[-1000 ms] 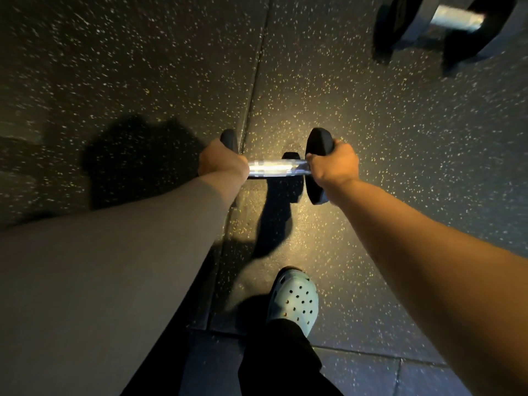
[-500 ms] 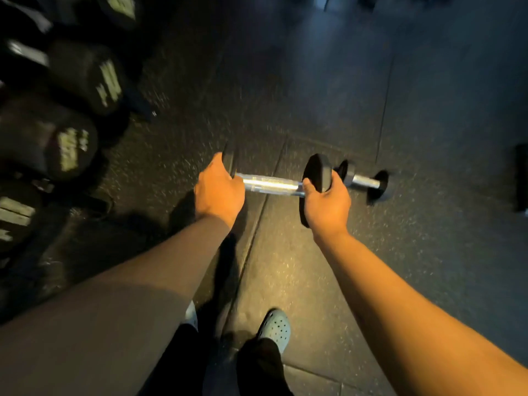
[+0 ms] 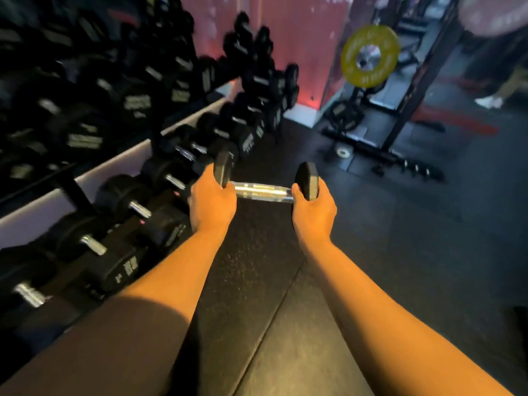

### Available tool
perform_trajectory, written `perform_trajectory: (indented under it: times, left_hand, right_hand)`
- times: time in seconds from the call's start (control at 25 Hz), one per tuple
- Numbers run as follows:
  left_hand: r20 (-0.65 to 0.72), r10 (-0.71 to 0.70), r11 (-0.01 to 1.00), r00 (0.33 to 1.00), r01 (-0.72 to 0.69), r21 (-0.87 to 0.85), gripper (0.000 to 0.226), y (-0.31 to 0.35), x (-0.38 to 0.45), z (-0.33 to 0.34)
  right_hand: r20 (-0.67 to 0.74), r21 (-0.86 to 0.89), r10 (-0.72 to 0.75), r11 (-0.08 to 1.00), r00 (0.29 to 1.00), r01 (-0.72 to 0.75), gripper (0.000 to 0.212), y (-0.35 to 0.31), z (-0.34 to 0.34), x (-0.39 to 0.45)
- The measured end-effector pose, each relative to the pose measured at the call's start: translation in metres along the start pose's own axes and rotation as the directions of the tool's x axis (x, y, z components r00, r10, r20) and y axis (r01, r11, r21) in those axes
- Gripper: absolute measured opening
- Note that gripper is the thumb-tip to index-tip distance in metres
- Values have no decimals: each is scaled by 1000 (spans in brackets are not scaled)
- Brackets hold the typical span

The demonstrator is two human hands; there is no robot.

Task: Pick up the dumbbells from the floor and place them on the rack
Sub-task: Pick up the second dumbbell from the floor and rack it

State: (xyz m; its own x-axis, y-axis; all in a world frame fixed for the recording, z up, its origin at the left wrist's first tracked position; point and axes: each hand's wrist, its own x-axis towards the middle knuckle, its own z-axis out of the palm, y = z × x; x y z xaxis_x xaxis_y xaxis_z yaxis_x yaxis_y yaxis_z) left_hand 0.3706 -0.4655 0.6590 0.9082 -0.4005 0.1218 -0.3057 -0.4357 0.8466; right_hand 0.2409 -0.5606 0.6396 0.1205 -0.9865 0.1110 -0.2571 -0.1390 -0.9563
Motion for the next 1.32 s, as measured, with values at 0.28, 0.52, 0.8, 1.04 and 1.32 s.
perform_trajectory:
  times: [0.28, 0.52, 0.8, 1.04, 1.32]
  left_hand:
    - [-259, -80, 995, 962, 64, -73, 31, -36, 18, -158]
    - [-503, -103, 995, 858, 83, -63, 28, -117, 37, -344]
    - [-760, -200, 972, 618, 220, -77, 23, -212, 6, -552]
    - [-922, -219, 923, 320, 374, -89, 23, -290, -41, -711]
    - [-981, -191, 867, 18, 472, -160, 26, -387, -63, -853]
  right_hand:
    - [237, 116, -183, 980, 954, 159, 38, -94, 102, -73]
    - [460, 269, -323, 939, 827, 217, 36, -180, 231, -207]
    - [669, 406, -467, 881, 579, 241, 36, -269, 365, -400]
    - [765, 532, -566, 824, 307, 195, 36, -325, 459, -580]
    - [796, 605, -605, 795, 8, 41, 34, -364, 569, -763]
